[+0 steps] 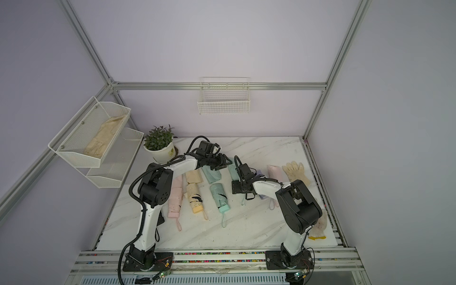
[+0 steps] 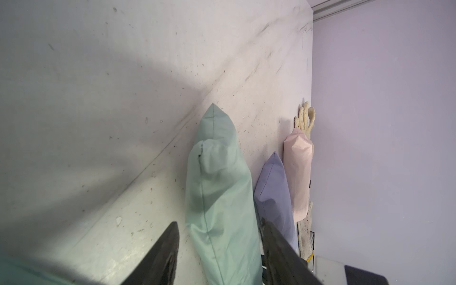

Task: Take umbrellas out of sleeves
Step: Pick up the umbrella from the center of the board.

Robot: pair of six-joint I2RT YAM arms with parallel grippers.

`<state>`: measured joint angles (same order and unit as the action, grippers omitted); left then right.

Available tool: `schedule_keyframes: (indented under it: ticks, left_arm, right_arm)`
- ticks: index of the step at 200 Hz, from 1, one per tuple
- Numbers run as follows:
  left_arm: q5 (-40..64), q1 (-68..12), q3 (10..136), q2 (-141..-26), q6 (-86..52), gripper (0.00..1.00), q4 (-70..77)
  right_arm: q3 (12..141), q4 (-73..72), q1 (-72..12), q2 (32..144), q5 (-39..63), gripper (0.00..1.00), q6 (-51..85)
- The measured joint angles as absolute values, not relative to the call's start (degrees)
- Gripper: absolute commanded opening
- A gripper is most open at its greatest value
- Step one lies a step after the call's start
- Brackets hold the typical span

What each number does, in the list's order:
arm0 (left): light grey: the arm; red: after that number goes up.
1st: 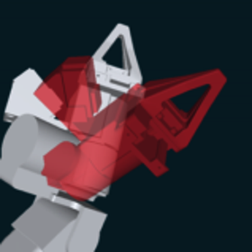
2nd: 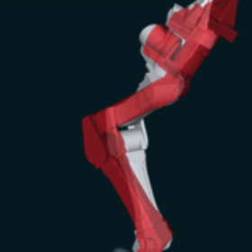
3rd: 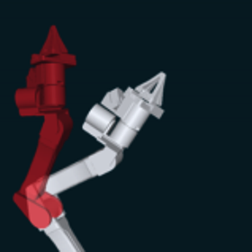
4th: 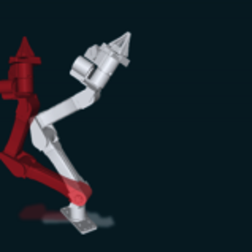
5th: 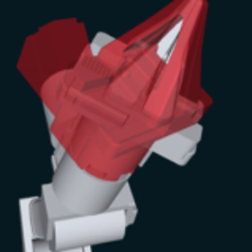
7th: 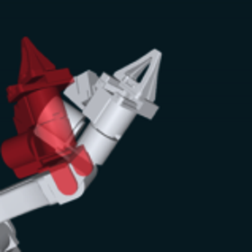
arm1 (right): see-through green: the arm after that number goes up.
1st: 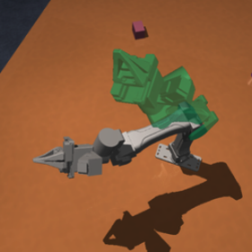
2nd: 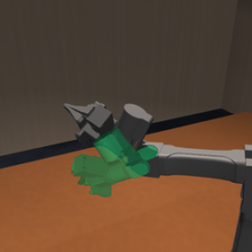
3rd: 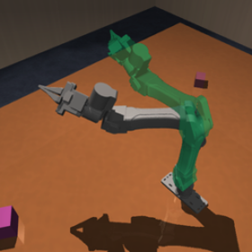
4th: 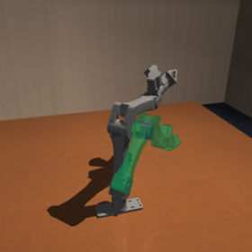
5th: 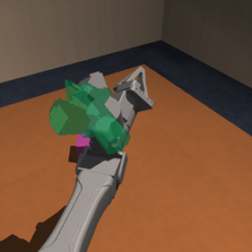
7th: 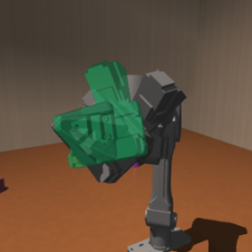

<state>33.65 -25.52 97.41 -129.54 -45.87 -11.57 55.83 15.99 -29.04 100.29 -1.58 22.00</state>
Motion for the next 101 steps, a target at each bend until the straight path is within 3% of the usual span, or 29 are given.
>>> schedule_keyframes:
  ticks: [54, 101]
  left_arm:
    - [33.7, -25.5, 93.8, -126.8, -45.8, 0.55, -9.9]
    - [33.6, -25.5, 87.7, -120.3, -43.6, 0.55, -10.0]
  right_arm:
    - [60.2, 22.8, -29.9, 102.4, -7.2, 0.78, 21.9]
    - [69.6, 27.2, -35.5, 109.9, -14.1, 0.79, 24.6]
